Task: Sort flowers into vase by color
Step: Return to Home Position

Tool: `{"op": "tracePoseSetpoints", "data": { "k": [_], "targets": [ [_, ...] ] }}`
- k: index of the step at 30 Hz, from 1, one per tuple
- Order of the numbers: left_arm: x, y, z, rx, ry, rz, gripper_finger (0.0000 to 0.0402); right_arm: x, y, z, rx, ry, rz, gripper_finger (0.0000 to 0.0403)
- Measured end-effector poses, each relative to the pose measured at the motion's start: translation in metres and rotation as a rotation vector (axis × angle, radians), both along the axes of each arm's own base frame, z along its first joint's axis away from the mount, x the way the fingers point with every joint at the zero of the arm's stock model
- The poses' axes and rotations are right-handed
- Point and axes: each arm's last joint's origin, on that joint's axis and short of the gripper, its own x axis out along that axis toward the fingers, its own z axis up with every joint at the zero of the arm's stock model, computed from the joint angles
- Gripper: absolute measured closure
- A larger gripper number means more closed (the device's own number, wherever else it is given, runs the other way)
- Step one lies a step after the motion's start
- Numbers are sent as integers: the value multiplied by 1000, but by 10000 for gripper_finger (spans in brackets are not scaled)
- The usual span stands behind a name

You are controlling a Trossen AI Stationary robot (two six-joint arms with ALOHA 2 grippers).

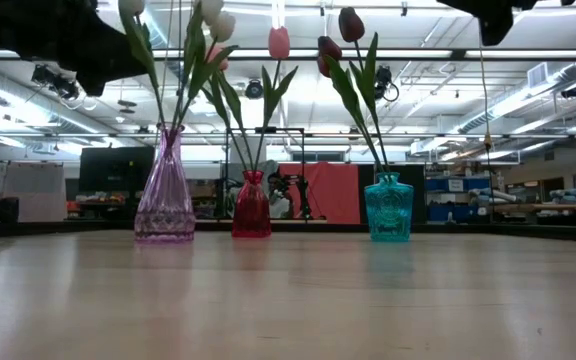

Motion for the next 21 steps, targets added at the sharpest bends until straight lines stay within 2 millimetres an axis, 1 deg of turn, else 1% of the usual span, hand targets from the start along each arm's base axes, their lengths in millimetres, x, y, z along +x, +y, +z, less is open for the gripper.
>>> {"op": "tracePoseSetpoints", "data": {
  "k": [4,7,12,15,18,21],
  "targets": [
    [1,0,-4,15,46,-1,205,-3,-1,0,3,9,1,254],
    [1,-1,-5,17,56,-17,188,-4,-1,-1,9,16,1,254],
    [-2,-2,10,31,33,-75,140,-5,-1,-2,4,25,3,254],
    [-6,-2,21,27,41,-115,117,-11,-3,1,1,19,4,254],
    [-8,-2,26,26,40,-124,109,-18,-6,4,-2,0,3,254],
    [-12,-2,26,24,75,-127,109,-28,-9,4,-14,4,3,254]
  ]
}}
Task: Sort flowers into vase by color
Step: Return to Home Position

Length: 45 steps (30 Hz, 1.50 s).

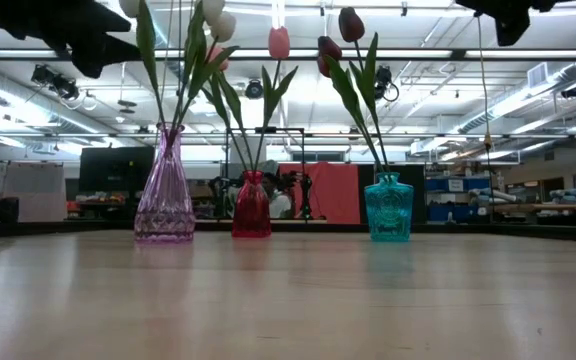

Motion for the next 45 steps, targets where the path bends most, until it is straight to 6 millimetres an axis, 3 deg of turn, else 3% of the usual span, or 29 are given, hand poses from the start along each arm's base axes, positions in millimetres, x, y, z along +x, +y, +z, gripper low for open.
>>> {"op": "tracePoseSetpoints", "data": {
  "k": [9,14,20,26,36,41,45],
  "targets": [
    [-24,3,-4,-56,12,-6,127,-25,-8,0,17,-45,0,254],
    [-31,4,-13,-82,-37,-12,142,-29,-9,-13,1,-50,-3,254],
    [-23,1,-30,-131,-177,-104,154,-35,-11,-32,15,-142,0,254],
    [-14,-2,-56,-139,-187,-131,157,-42,-12,-45,7,-211,17,254],
    [-10,-3,-70,-142,-240,-168,157,-44,-13,-48,-7,-199,39,254],
    [-5,-4,-87,-148,-284,-181,157,-44,-12,-48,-20,-197,42,254],
    [-4,-4,-87,-152,-286,-178,157,-44,-13,-48,-33,-195,35,254]
  ]
}}
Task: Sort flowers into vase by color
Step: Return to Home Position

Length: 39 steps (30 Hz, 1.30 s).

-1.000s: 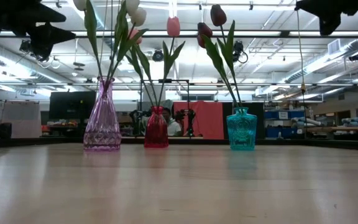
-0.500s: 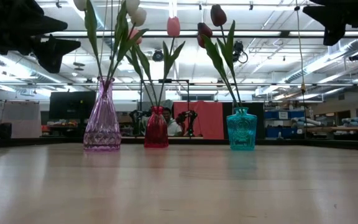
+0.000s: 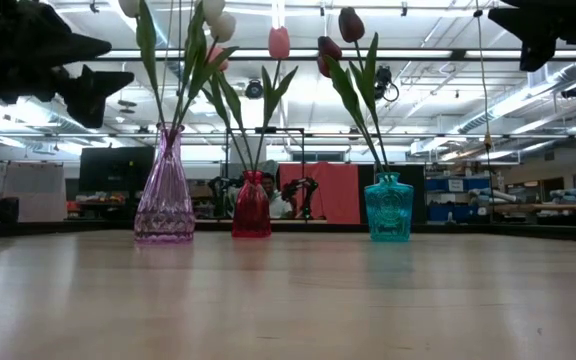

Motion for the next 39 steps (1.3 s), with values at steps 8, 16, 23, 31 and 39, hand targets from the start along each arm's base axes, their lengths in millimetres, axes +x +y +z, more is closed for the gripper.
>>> {"op": "tracePoseSetpoints", "data": {
  "k": [8,16,23,31,39],
  "targets": [
    [-3,-2,15,49,-158,-62,157,2,0,-3,-24,-8,-30,254],
    [-4,-2,18,-28,-195,-92,157,16,2,-41,46,59,-116,254],
    [-4,-1,18,-63,-194,-82,157,21,3,-58,91,50,-118,254],
    [-3,0,17,-74,-182,-20,157,22,3,-63,74,75,-120,254],
    [-3,0,17,-75,-182,-20,157,22,3,-63,74,76,-119,254]
  ]
}}
